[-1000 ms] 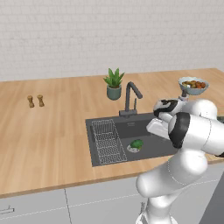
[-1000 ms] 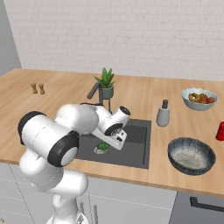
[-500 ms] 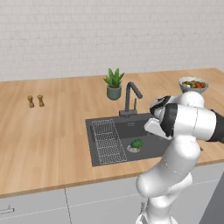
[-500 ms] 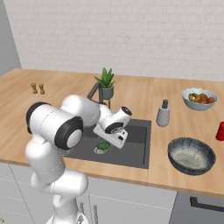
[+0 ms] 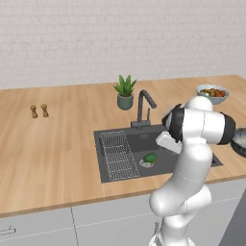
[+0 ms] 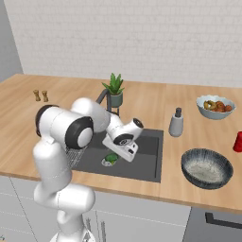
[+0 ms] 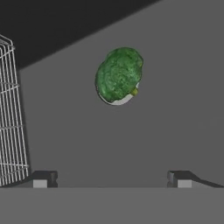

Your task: Pick the broccoli from the sink and place it in the bowl. Then pick the bowl and place it in the microwave. Then close the microwave door and press the start button.

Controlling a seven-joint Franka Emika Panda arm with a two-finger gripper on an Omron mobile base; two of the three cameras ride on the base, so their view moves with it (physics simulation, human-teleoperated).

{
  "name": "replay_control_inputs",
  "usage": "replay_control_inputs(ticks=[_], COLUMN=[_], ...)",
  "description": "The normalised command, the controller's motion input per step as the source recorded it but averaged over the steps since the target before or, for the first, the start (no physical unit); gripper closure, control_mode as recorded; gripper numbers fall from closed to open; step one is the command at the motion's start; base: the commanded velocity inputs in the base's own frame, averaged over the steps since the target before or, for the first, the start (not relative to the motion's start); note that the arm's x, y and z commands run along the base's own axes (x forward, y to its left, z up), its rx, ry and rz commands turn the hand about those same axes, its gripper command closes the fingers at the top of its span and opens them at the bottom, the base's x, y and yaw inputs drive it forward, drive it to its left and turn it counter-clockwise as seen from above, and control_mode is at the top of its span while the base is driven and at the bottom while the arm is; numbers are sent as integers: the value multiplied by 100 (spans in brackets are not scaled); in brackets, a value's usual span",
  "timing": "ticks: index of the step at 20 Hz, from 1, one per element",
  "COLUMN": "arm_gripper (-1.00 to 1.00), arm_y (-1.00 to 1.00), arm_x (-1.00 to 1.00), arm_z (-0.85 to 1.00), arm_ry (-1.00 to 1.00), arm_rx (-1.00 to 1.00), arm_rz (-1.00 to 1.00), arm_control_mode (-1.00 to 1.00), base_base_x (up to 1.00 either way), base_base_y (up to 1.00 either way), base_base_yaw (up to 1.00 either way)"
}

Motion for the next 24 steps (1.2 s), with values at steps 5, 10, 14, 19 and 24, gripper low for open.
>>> replay_control_inputs(ticks=[5,10,14,19,24], arm_gripper=[-100,-100,-100,-100,-100], arm_y=[10,2,0,0,0], arm_x=[29,24,31,29,25], arm_z=[-22,-22,-26,-34,-33], arm_ry=[0,0,0,0,0], arm_rx=[0,0,0,0,3], arm_rz=[-5,-5,-5,-4,-1], arm_control_mode=[-100,-100,-100,-100,-100], base_base_x=[0,0,0,0,0], base_base_y=[0,0,0,0,0], base_base_yaw=[0,0,0,0,0])
